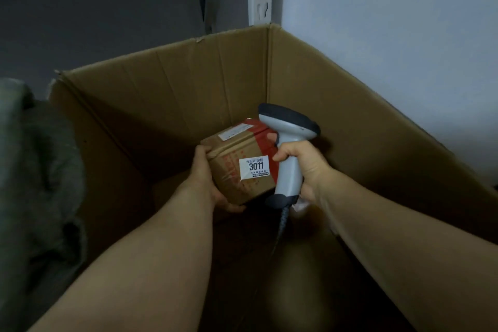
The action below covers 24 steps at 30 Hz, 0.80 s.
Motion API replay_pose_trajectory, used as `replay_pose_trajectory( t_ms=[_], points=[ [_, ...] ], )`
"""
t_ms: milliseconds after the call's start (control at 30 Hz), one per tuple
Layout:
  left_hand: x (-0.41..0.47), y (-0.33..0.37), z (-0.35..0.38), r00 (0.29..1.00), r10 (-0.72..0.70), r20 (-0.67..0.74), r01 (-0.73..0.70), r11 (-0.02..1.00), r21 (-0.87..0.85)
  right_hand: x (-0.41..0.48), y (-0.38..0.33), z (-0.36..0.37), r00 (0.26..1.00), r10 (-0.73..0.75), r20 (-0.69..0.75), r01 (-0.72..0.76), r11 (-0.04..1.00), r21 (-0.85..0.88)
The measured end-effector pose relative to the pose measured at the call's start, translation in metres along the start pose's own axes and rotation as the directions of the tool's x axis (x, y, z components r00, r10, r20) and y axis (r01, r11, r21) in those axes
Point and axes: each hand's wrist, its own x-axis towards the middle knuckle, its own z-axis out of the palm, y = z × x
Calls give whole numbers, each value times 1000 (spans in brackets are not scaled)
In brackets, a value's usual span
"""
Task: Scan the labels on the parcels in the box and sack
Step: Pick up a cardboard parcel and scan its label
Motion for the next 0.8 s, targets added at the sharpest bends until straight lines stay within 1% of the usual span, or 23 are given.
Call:
replay_pose_trajectory(
  t_ms=[133, 300, 400, 500, 600, 733, 800],
  points=[
    [-58, 11, 8, 993, 88, 80, -88, 996, -6, -48, -34, 9, 994, -106, 7, 106, 994, -11],
    [-162, 15, 12, 971, 189, 144, -185, 982, -41, -129, -73, 19, 968, -251, -3, 251, 967, -35],
    [-231, 12, 1, 946, 273, 174, -267, 962, -59, -185, -89, 23, 941, -333, 52, 333, 943, 18],
    [-295, 5, -24, 906, 372, 204, -371, 928, -44, -237, -94, 25, 926, -368, 89, 359, 928, 102],
    [-343, 1, -55, 873, 416, 253, -429, 903, -3, -277, -96, 31, 918, -379, 118, 356, 918, 176],
    [-395, -18, -92, 802, 473, 365, -515, 857, 19, -324, -93, 59, 905, -378, 195, 357, 924, 136],
    [-417, -27, -109, 792, 477, 382, -544, 835, 84, -343, -91, 73, 904, -377, 201, 364, 926, 100]
  ],
)
